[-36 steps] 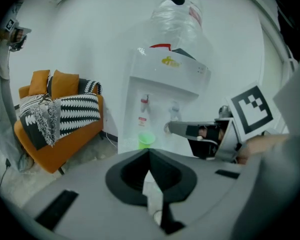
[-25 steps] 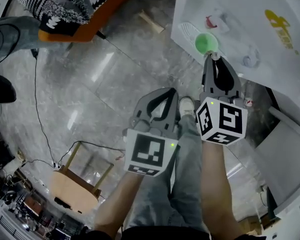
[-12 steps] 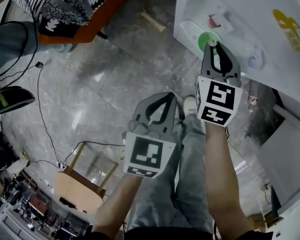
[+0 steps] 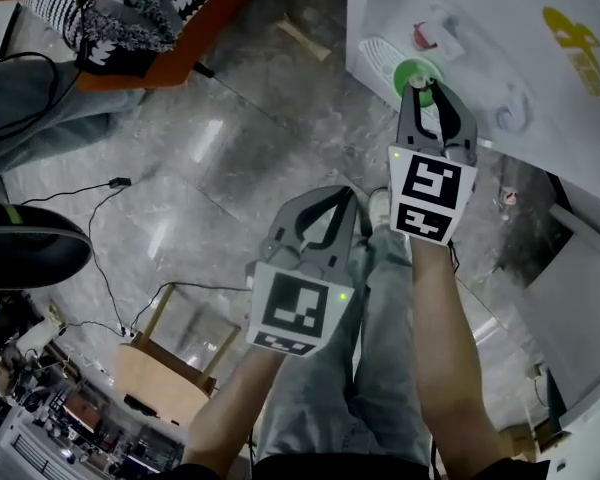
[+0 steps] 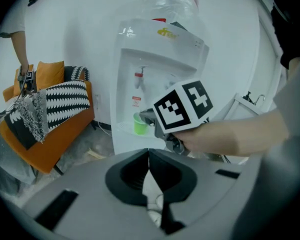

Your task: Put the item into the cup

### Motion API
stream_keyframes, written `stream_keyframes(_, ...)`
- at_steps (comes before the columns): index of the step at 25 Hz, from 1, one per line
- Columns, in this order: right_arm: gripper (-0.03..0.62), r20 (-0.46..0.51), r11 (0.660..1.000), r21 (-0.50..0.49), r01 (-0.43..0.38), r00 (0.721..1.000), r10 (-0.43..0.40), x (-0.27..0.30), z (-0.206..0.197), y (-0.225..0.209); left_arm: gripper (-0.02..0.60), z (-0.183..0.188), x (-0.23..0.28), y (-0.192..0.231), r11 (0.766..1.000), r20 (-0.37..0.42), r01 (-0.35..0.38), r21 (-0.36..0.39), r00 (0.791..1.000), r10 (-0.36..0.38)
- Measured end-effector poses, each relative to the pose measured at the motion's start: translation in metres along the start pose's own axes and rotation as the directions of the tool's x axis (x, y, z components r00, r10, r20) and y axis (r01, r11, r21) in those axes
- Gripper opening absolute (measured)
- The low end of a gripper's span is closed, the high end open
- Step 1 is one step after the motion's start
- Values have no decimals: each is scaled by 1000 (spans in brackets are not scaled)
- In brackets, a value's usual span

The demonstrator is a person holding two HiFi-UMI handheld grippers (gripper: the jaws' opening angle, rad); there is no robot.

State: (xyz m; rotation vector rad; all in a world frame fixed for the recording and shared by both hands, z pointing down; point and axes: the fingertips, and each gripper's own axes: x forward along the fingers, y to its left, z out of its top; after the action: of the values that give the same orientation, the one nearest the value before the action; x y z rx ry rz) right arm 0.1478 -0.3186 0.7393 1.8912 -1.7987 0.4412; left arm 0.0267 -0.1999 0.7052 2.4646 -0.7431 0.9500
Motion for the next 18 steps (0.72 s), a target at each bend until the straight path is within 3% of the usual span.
stream_keyframes(11,138,26,999,50,-16,1000,14,4,-2,-7,14,-8,4,-7,1000,-18,15,-8,1000,-15)
stream_keyframes(18,153,49,995,97,-35,998,30,3,-2,-9,14,-6,10,-12,999,-26,15,30,1000,-14)
